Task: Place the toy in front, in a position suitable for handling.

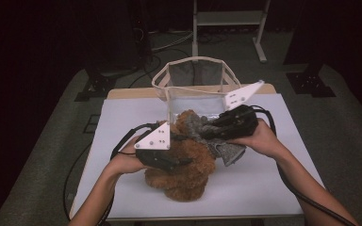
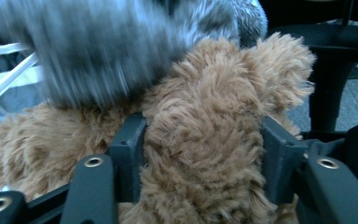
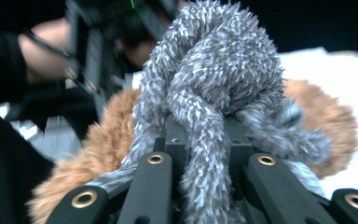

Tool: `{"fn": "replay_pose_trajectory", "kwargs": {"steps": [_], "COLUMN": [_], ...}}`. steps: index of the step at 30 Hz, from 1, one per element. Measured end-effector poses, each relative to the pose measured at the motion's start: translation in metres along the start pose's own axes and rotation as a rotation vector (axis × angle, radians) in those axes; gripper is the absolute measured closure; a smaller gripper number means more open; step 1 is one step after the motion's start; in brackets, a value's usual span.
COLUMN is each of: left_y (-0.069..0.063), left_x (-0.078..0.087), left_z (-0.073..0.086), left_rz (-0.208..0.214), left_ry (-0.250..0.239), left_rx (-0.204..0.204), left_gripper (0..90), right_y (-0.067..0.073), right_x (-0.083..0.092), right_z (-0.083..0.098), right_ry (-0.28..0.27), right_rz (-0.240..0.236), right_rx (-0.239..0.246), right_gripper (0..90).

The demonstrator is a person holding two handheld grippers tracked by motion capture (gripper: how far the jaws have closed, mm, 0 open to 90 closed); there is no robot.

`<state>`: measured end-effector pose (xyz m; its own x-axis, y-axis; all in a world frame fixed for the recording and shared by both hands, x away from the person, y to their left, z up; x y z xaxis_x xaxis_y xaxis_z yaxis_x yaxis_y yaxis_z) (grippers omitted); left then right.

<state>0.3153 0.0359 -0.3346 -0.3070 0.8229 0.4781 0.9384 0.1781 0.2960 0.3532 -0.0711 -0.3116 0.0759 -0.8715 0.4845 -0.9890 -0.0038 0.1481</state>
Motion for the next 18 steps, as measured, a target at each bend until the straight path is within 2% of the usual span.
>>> {"fn": "replay_pose_trajectory", "kwargs": {"steps": [1,2,3,6,7,13,15,16,18], "left_y": [0.001,0.002,0.001,0.001,0.0,-0.007,-0.012,-0.013,-0.015], "left_x": [0.001,0.003,0.004,0.007,0.011,0.029,0.036,0.039,0.043], "left_z": [0.003,0.007,0.009,0.01,0.01,0.015,0.018,0.021,0.024], "left_rz": [-0.005,-0.006,-0.012,-0.02,-0.038,-0.08,-0.074,-0.079,-0.095], "left_ry": [0.008,0.012,0.006,-0.002,-0.013,-0.054,-0.093,-0.103,-0.105], "left_rx": [0.011,0.029,0.046,0.059,0.072,0.106,0.13,0.144,0.143], "left_gripper": [39.4,35.4,33.8,27.7,26.4,23.6,23.5,23.5,23.2], "right_y": [-0.001,-0.004,-0.005,-0.005,-0.006,0.002,0.004,0.005,0.007], "right_x": [-0.004,-0.012,-0.014,-0.016,-0.016,-0.014,-0.013,-0.012,-0.013], "right_z": [0.002,0.014,0.017,0.023,0.024,0.022,0.023,0.024,0.027], "right_ry": [0.018,0.052,0.052,0.026,0.027,0.052,0.054,0.049,0.053], "right_rz": [-0.004,-0.034,-0.034,-0.062,-0.06,-0.066,-0.07,-0.074,-0.079], "right_rx": [-0.002,-0.042,-0.043,-0.077,-0.073,-0.064,-0.056,-0.056,-0.064], "right_gripper": [76.5,76.7,76.7,76.7,76.7,76.5,76.5,76.5,76.5]}}
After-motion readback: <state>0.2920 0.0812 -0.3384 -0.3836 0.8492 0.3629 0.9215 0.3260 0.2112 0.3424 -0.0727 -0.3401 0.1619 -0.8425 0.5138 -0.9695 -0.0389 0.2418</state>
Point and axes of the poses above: each handheld gripper's, and its own axes: x roughly backward along the jaws, z roughly out of its underside, y roughly to its left, the point moved 9 cm from there along -x, roughly forward along the jaws, and after that the axes turned 5 degrees about -z, right-handed, at the moved point
